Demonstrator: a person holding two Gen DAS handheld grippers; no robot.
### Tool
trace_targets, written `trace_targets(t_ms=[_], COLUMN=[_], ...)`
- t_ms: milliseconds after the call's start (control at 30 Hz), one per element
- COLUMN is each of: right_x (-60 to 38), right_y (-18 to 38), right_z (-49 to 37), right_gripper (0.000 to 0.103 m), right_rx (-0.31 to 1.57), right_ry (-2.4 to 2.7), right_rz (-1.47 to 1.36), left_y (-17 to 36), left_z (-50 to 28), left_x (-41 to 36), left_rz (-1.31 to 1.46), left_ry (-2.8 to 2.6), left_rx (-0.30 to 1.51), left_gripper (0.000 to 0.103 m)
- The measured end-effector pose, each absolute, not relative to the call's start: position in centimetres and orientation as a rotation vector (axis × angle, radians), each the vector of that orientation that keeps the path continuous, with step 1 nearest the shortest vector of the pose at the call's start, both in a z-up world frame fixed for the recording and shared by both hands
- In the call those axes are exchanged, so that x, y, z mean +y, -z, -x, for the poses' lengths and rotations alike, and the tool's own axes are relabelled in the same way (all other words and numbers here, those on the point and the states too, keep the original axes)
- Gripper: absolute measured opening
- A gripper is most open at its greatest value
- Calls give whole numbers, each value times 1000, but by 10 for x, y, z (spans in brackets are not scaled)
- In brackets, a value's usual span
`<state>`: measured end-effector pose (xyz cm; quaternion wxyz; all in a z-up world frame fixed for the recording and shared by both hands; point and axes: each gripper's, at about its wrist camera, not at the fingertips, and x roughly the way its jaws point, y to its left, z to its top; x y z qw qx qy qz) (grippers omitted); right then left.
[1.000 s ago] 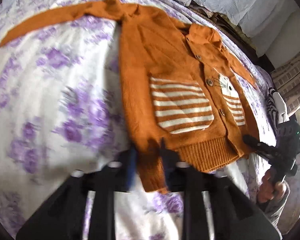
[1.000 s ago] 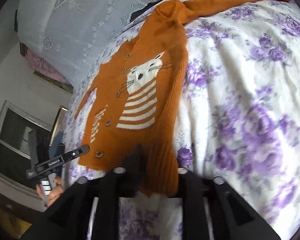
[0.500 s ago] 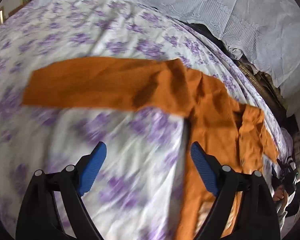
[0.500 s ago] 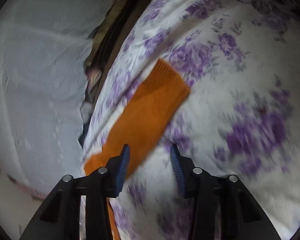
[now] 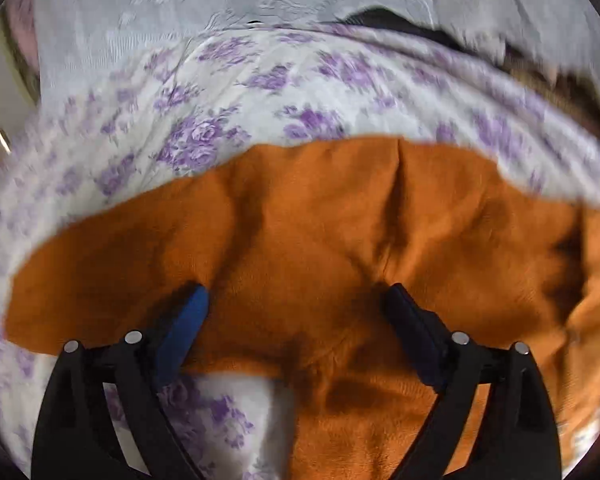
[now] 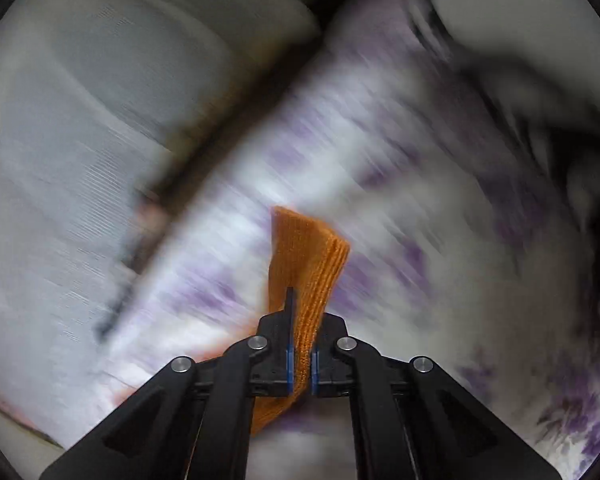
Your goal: Fold small clothes
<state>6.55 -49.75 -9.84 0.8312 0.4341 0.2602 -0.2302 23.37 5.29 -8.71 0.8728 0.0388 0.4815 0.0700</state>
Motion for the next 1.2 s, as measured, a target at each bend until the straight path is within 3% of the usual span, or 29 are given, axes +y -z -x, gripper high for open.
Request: trace_targets(t_ms=[100, 133, 167, 233, 433, 533, 667, 800, 833, 900, 933, 967, 1133, 1200], right_x=[-502, -500, -497, -492, -437, -382, -357, -373, -375, -376, -374, -369, -378, -375], right_y=[98, 92, 83, 69, 22, 20, 71, 72, 74, 74, 74, 74, 74, 80], right_z=[-58, -52, -41, -25, -14, -68, -125, -111, -110, -111, -112, -111, -105, -114], right_gripper=[11, 25, 45, 55, 57, 69, 69, 76, 76, 77, 77, 77, 77, 79], right_rx=[529, 508, 469, 418, 237, 384, 720, 670, 671, 672, 676, 678, 652, 680], right_ry=[481, 523, 609, 718, 473, 238, 168, 114, 105, 106, 110, 113, 116, 121], right_rz=[-970, -947, -904, -863, -708, -527, -451, -583, -593, -582, -565, -558, -590, -568], left_y=[81, 77, 68, 56, 50, 71, 78, 80, 78, 74, 74, 75, 64, 69], left_z=[-231, -229, -225, -215, -169, -156, -152, -160, -163, -167, -172, -175, -159, -160], left_x=[57, 66, 80, 107, 221, 272, 300, 308, 311, 320, 324, 328, 361, 364], left_rz=[-57, -8, 60, 150, 332, 478, 665, 711, 719, 694, 678, 684, 758, 723], left_ry=[-136, -112, -81, -40, -92, -117, -66, -100, -126, -185, -206, -205, -251, -295], left_rx=[1008, 1014, 1012, 999, 985, 1039, 1020, 994, 980, 958, 959, 961, 863, 879], left_gripper=[88, 88, 88, 88, 88, 88, 88, 87, 81, 42, 13, 6, 6, 14])
